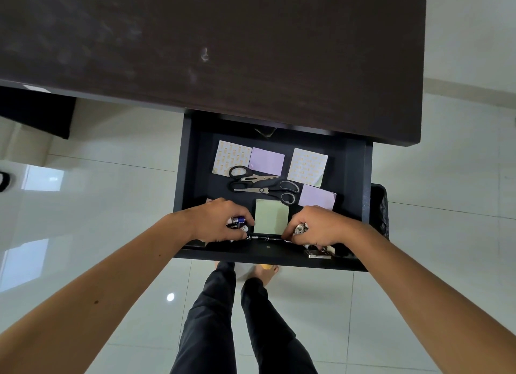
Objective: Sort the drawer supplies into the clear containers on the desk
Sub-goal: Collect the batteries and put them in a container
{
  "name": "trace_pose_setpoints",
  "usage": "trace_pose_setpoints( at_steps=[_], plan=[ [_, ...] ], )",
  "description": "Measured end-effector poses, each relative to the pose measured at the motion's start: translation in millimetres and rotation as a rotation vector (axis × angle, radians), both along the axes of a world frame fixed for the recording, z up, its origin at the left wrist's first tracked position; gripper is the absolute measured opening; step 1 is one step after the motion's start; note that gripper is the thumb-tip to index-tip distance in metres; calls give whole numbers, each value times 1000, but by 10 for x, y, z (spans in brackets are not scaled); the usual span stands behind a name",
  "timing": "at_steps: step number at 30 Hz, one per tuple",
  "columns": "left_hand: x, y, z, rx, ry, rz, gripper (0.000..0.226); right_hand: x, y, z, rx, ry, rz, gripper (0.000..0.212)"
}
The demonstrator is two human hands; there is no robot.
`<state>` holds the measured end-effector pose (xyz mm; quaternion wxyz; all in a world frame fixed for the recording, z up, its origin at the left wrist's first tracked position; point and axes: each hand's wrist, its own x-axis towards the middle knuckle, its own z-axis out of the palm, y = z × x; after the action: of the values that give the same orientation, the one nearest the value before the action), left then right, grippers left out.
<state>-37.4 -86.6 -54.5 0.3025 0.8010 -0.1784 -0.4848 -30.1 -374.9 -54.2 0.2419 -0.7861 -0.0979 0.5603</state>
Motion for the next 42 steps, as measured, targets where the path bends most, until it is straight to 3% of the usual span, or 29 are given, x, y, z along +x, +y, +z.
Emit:
trace_pose_setpoints(
  at_steps=[6, 10, 16, 23, 29, 33, 42],
  plan=[
    [-32, 12, 11, -16, 25, 53, 7, -43, -27, 4, -2, -49, 43, 35],
    [-25, 12, 12, 35, 10, 39, 20, -19, 21, 9, 8, -68, 113, 47],
    [-36, 16, 0, 61, 14, 34, 14, -3, 101, 6, 9, -87, 191, 37],
    [-34, 35, -14, 75, 24, 35, 15, -5, 49, -17, 30, -51, 50, 33],
    [-73, -3, -66, 162, -47, -23, 34, -30, 93, -32, 41, -49, 87, 28],
    [-78, -54, -67, 184, -122, -98, 26, -47, 163, -57, 33, -38, 63, 19],
    [-28, -87, -75, 182, -84, -134, 16, -126, 197, -45, 69, -68, -109, 25]
  ],
)
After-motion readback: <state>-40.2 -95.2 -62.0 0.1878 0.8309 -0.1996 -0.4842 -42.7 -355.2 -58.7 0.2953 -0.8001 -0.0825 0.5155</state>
